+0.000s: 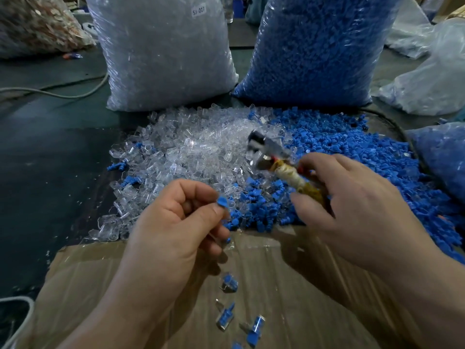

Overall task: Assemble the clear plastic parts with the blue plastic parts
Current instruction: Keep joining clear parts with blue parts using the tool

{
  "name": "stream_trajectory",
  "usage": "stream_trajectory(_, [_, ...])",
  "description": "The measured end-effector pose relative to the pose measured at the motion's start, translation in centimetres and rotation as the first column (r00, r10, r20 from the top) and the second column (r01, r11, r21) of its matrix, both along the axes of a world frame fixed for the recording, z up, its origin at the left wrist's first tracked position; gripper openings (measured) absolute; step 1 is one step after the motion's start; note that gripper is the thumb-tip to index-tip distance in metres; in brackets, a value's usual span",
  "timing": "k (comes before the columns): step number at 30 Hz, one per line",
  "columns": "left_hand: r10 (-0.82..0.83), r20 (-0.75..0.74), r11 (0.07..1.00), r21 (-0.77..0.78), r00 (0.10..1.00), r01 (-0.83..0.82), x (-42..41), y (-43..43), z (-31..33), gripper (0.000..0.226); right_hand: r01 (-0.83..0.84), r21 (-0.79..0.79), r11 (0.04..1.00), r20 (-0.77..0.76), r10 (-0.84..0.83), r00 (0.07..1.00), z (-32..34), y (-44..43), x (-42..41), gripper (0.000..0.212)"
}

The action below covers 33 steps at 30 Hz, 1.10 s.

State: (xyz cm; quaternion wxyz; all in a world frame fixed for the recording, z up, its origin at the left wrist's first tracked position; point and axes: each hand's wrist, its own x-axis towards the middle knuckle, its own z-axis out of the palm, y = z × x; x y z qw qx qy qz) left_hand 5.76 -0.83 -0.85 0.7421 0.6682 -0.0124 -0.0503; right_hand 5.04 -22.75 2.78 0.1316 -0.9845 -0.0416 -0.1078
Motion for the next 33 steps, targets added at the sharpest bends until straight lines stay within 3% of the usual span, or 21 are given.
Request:
stream_trajectory(8, [0.054, 0.106, 0.998, -0.018, 0.993, -0.053, 0.0, -0.1, 0.1, 0.014, -0.172, -0.012, 0.985, -0.056, 0.171, 0.984, 0.1, 0.3, -1.2, 0.049])
stream_trajectory(22, [0.027, 0.2, 0.998, 0.044, 0.979, -0.037, -0.1, 0.1, 0.6, 0.014, -0.216, 0.053, 0.975, -0.076, 0.22, 0.973, -0.1, 0.4, -1.7, 0.054])
stream_trajectory(33, [-0.019, 0.198, 0.999, 0.046, 0.98, 0.01, -0.4, 0.3, 0.3, 0.012, -0.245, -0.04, 0.969, -0.098, 0.24, 0.966, -0.3, 0.6, -1.4, 0.053])
